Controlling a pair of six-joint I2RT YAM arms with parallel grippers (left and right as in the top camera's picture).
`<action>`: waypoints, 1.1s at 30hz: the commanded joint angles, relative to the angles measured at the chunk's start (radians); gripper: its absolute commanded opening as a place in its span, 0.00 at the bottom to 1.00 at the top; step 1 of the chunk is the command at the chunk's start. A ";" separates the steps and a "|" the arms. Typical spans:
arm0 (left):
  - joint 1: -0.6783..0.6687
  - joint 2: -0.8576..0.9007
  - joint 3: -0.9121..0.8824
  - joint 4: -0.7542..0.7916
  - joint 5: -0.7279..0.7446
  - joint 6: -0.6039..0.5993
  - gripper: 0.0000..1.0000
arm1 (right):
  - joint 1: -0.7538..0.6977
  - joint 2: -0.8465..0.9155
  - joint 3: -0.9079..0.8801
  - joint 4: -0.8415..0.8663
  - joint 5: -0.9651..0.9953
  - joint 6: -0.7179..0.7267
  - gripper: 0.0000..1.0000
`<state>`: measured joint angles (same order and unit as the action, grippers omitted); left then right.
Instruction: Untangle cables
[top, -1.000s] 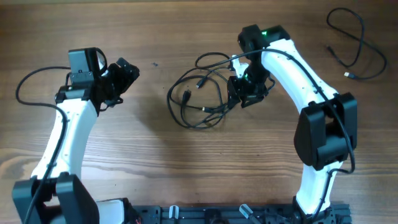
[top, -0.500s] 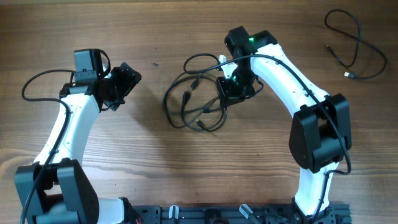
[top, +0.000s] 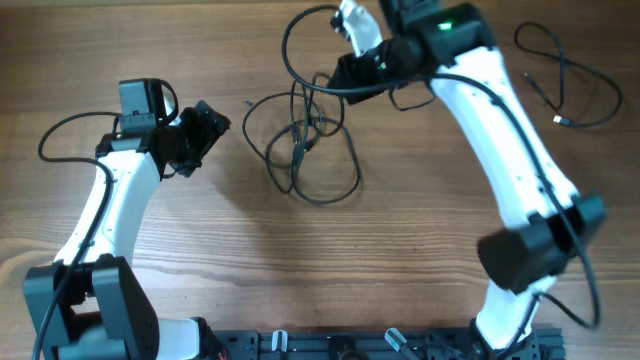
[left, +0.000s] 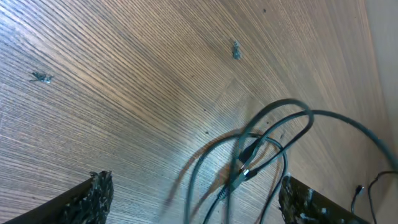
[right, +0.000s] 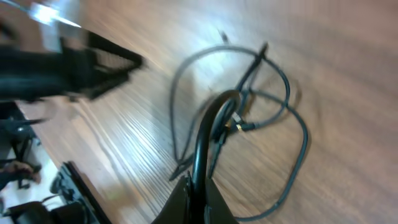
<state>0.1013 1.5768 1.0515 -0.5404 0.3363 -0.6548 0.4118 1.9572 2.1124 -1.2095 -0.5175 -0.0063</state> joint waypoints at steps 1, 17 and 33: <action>0.003 0.008 0.000 0.006 0.015 0.020 0.87 | 0.006 -0.099 0.031 0.006 -0.049 -0.066 0.04; -0.101 0.008 0.000 0.007 0.079 0.128 0.88 | 0.009 -0.371 0.031 0.122 0.591 0.195 0.04; -0.348 0.030 0.000 -0.105 0.163 0.405 0.82 | -0.001 -0.348 0.030 0.032 0.734 0.268 0.04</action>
<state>-0.2371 1.5890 1.0515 -0.6167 0.4179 -0.3920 0.4156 1.6020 2.1361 -1.1759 0.1886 0.2428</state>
